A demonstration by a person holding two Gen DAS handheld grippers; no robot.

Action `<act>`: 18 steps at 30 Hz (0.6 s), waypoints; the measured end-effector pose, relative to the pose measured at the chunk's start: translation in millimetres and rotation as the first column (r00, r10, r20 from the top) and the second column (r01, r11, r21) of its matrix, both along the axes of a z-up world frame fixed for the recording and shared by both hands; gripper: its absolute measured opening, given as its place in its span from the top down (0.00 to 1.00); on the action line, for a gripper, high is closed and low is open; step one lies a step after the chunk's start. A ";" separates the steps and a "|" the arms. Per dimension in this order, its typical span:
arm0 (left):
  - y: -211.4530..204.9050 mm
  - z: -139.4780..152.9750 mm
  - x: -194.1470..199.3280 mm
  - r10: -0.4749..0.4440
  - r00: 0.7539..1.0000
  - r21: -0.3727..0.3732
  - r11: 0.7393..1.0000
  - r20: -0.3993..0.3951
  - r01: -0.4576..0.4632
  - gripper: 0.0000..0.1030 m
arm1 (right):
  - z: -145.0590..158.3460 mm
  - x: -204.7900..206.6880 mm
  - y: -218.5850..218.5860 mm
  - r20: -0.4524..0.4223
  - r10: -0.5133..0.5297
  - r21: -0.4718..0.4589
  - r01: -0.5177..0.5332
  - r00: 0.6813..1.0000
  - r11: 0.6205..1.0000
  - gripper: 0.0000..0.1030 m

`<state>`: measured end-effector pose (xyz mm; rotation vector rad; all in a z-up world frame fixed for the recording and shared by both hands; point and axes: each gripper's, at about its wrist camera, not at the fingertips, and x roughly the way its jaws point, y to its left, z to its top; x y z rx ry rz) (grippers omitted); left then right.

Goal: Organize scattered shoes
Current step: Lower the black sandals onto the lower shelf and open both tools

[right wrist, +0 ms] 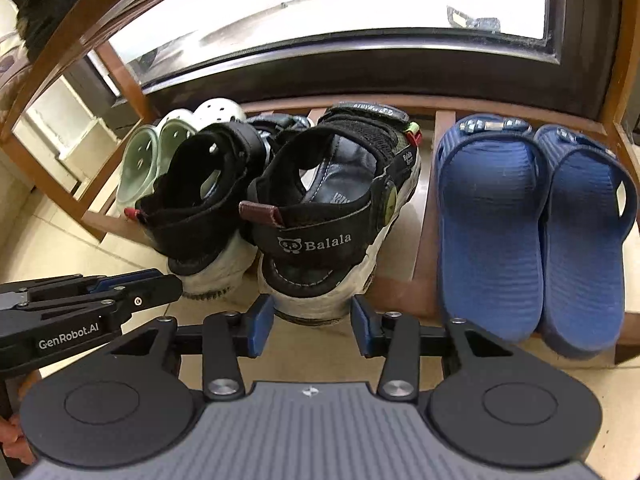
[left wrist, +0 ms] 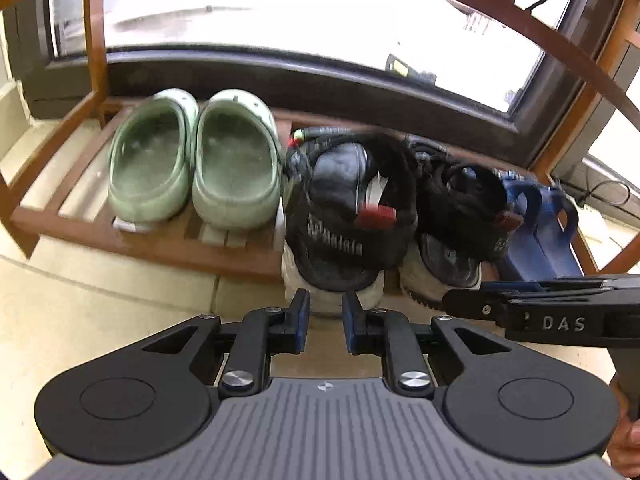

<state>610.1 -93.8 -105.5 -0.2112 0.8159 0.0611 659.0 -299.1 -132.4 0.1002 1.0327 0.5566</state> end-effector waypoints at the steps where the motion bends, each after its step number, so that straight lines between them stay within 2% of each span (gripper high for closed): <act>1: 1.0 0.3 7.1 0.003 1.000 -0.005 1.000 -0.006 -0.003 0.81 | -0.3 2.2 0.9 0.007 -0.002 -0.002 0.002 1.000 1.000 0.53; 8: -2.8 -3.0 14.9 -0.022 1.000 0.025 0.999 0.005 0.022 0.81 | -0.7 18.0 7.0 0.058 -0.016 -0.011 0.017 0.998 1.000 0.50; 11: 2.3 -0.5 12.2 -0.008 1.000 -0.014 1.000 -0.011 0.008 0.81 | -0.2 19.6 9.3 0.063 -0.006 -0.016 0.007 0.998 1.000 0.50; 14: 6.2 0.1 5.3 -0.008 0.999 -0.041 0.999 -0.033 0.007 0.81 | -1.2 16.9 7.6 0.040 -0.007 -0.014 0.008 0.999 1.000 0.50; 18: 2.2 -6.2 -1.8 -0.031 0.998 -0.040 0.999 -0.058 0.028 0.81 | -5.4 10.5 6.1 0.013 -0.005 -0.019 0.005 1.000 1.000 0.50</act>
